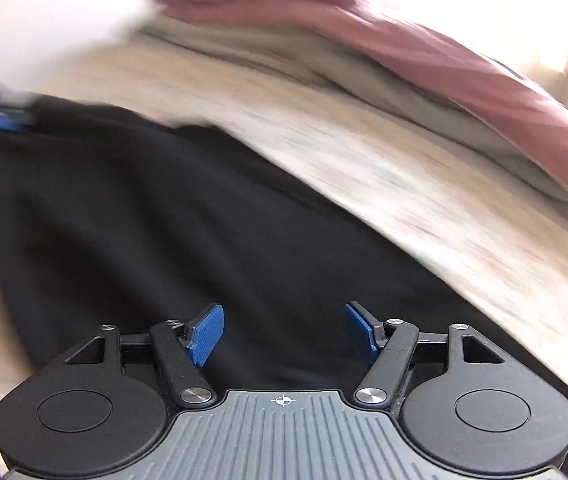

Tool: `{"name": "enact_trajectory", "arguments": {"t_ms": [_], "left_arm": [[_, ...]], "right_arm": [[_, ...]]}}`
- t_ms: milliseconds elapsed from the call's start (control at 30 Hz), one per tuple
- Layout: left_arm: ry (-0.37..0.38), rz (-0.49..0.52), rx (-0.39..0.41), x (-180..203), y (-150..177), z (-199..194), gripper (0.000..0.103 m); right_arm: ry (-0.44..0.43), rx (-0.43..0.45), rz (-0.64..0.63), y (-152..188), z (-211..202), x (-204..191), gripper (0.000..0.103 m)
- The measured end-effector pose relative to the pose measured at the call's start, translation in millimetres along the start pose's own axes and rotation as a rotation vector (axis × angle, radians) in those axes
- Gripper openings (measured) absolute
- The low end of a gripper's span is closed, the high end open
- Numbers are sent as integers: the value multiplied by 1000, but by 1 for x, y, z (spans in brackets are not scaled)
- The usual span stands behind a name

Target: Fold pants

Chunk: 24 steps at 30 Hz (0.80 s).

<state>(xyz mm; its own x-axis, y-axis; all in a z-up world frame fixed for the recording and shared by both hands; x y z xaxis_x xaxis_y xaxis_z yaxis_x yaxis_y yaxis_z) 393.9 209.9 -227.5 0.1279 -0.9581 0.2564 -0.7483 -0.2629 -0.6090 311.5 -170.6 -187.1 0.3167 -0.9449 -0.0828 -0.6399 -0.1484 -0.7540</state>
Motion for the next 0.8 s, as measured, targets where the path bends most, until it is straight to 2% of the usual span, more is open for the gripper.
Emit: {"name": "enact_trajectory", "arguments": {"t_ms": [33,100,200,267,300,367,500,700,733,767,800], "left_arm": [[12,31,-15,12,5,0,57],[-18,106,-60,28,20,5,58],[-83,153,-130,28,41,27,58],[-79,161,-130,25,42,31,58],[-75,162,-126,24,41,29,58],[-61,151,-129,22,41,28,58],[-41,126,-133,17,41,29,58],[-34,105,-130,10,41,25,58],[-32,100,-128,8,41,24,58],[-32,92,-126,7,41,23,58],[-33,84,-124,5,41,22,58]], "right_arm": [[-69,3,-14,-1,1,-18,65],[-164,-13,-80,3,7,-55,61],[-223,-29,-239,15,15,-97,48],[-246,-54,-313,27,18,-116,41],[-240,-64,-359,33,20,-125,36],[-209,-58,-421,40,21,-136,36],[-214,-58,-428,43,22,-147,28],[-193,-26,-531,52,9,-150,27],[-193,-32,-539,53,10,-150,22],[-197,-44,-541,54,12,-152,7],[-196,-52,-538,53,12,-152,0]]}}
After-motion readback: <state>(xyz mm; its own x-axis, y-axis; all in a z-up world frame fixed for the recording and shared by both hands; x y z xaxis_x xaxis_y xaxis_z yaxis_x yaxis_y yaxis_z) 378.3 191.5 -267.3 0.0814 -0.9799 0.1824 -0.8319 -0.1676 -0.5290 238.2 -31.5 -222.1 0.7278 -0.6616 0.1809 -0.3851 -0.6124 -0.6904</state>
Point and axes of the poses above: each gripper's, at about its wrist camera, not at the fingertips, and z roughly the way its jaws point, x to its right, y to its underside, the point moved 5 cm from there along z, roughly the way its jaws point, and after that the axes turned 8 degrees about z, right-handed, at the moved point
